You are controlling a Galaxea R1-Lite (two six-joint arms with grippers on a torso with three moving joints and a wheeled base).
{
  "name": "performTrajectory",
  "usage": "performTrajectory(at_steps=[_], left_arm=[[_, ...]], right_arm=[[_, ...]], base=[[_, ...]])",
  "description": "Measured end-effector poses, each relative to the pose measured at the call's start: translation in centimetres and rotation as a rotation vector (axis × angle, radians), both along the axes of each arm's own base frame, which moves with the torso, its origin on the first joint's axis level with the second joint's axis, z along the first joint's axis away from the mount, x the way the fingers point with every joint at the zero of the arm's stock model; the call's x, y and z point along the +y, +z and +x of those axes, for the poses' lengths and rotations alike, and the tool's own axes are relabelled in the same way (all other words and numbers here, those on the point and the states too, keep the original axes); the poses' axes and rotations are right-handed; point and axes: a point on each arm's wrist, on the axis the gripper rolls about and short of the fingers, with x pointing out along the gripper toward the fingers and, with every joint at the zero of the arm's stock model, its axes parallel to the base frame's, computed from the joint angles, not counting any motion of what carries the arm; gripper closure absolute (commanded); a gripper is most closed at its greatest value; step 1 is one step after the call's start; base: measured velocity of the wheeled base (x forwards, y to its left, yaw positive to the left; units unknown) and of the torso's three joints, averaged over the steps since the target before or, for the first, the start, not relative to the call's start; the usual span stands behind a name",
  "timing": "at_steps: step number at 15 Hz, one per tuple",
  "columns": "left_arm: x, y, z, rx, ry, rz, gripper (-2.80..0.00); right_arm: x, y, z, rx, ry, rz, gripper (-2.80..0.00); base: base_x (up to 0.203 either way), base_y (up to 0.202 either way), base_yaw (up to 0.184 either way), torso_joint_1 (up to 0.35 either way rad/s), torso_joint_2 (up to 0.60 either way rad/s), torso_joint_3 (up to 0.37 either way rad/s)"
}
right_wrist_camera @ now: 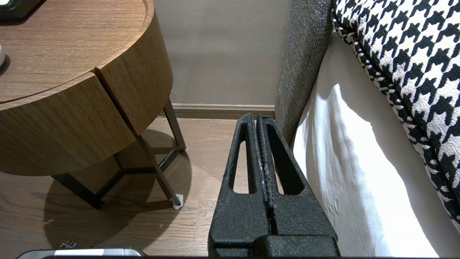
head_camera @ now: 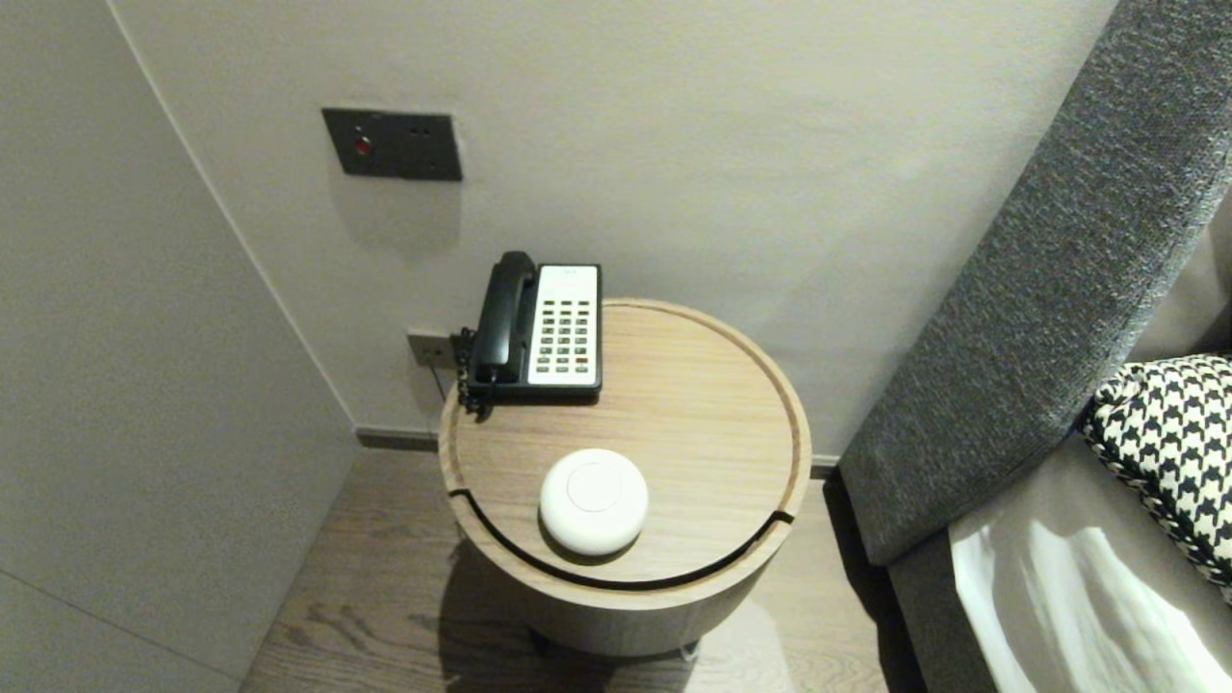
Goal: Open the nightstand drawer
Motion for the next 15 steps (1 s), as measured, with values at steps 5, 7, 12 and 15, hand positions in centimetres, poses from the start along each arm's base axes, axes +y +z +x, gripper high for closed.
performTrajectory(at_steps=[5, 7, 12, 15], left_arm=[[-3.0, 3.0, 6.4, 0.394, -0.126, -0.158, 0.0], [-5.5, 2.7, 9.0, 0.543, -0.146, -0.199, 0.0], [-13.0, 1.6, 15.0, 0.719, -0.202, -0.218, 0.0], [-16.0, -0.2, 17.4, 0.792, -0.236, -0.2, 0.0]], right_arm=[[0.0, 0.0, 0.0, 0.0, 0.0, 0.0, 0.0], [0.0, 0.0, 0.0, 0.0, 0.0, 0.0, 0.0], [0.0, 0.0, 0.0, 0.0, 0.0, 0.0, 0.0], [0.0, 0.0, 0.0, 0.0, 0.0, 0.0, 0.0]], base=[[0.0, 0.0, 0.0, 0.0, 0.0, 0.0], [0.0, 0.0, 0.0, 0.0, 0.0, 0.0], [0.0, 0.0, 0.0, 0.0, 0.0, 0.0], [0.0, 0.0, 0.0, 0.0, 0.0, 0.0]])
